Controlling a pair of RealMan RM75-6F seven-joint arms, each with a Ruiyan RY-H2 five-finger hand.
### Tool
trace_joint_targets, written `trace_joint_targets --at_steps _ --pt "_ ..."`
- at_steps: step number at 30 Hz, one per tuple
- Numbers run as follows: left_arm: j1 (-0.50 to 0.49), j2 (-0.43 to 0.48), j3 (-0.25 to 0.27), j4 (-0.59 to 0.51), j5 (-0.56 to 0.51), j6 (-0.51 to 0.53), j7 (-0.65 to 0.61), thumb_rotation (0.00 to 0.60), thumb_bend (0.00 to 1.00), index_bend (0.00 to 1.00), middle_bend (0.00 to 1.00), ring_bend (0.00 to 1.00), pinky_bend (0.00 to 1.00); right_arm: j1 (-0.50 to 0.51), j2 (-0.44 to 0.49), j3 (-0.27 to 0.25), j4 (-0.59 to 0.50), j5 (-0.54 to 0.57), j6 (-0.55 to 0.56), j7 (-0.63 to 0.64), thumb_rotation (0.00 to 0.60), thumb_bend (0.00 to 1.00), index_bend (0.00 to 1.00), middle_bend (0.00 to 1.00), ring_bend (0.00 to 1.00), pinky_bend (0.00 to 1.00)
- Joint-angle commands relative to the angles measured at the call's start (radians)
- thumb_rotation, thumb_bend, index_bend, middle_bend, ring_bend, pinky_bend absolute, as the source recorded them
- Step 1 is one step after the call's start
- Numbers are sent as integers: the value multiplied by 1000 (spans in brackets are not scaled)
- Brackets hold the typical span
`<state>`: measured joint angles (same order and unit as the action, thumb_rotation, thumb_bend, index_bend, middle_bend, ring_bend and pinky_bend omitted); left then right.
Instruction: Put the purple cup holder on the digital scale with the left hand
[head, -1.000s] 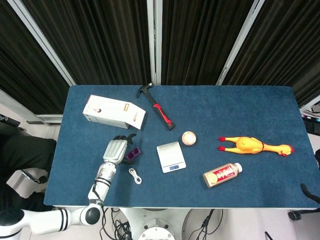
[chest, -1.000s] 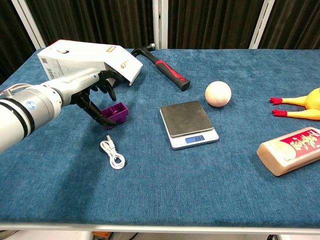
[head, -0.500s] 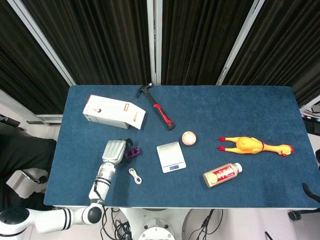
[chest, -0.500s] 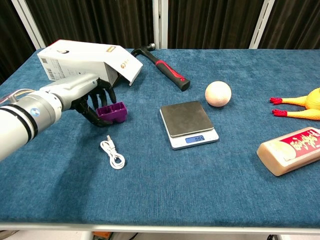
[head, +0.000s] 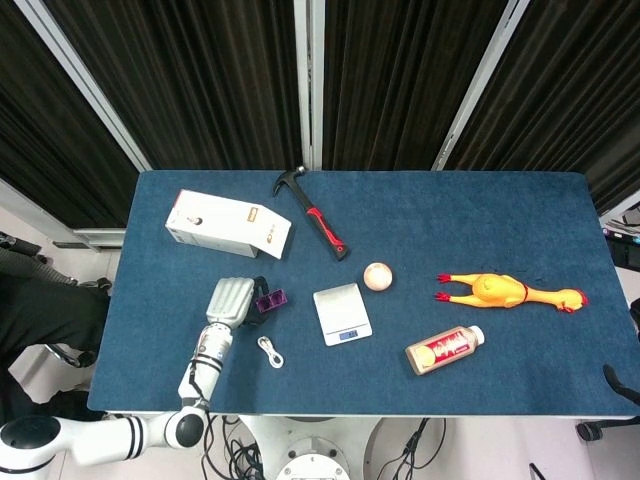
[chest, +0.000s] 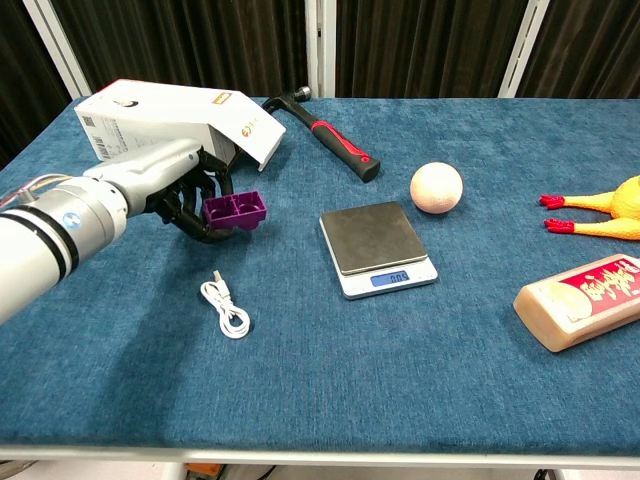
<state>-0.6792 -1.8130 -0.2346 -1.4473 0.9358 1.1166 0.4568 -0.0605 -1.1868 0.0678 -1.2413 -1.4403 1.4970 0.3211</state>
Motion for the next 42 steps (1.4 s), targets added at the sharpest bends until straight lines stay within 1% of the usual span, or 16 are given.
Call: trace_joint_targets --at_steps 1,8,13,15,20,25,28,36,42 --pt "3 1 -9 -12 13 0 -27 600 267 525 628 586 654 0 -1 0 3 0 0 2 600 211 0 0 0 0" --pt "-11 -5 -27 -42 61 5 -66 600 268 536 634 595 654 -3 0 5 7 0 12 12 600 211 0 0 0 0" --pt "-41 -21 -58 -73 44 -25 -75 600 270 537 635 596 654 -8 3 8 8 1 20 21 600 211 0 0 0 0" --pt "-58 -33 -72 -69 37 -36 -72 600 272 537 635 596 654 -10 4 9 8 1 24 24 600 211 0 0 0 0" --pt "-118 -85 -107 -18 8 -71 -52 600 281 537 635 595 654 -21 7 12 9 -5 51 37 600 212 0 0 0 0" --pt "-166 -140 -123 44 -14 -97 -44 600 298 537 635 595 654 -41 9 20 17 -24 118 72 600 211 0 0 0 0" --pt "-187 -167 -133 73 -24 -108 -48 600 312 537 635 595 654 -49 16 22 20 -25 133 79 600 211 0 0 0 0" --pt "-245 -231 -157 144 -41 -146 -64 600 341 537 635 595 663 -55 26 20 18 -17 121 79 600 211 0 0 0 0" --pt "-276 -290 -169 239 -56 -148 -72 600 344 537 635 594 663 -56 31 26 21 -7 115 87 600 211 0 0 0 0"
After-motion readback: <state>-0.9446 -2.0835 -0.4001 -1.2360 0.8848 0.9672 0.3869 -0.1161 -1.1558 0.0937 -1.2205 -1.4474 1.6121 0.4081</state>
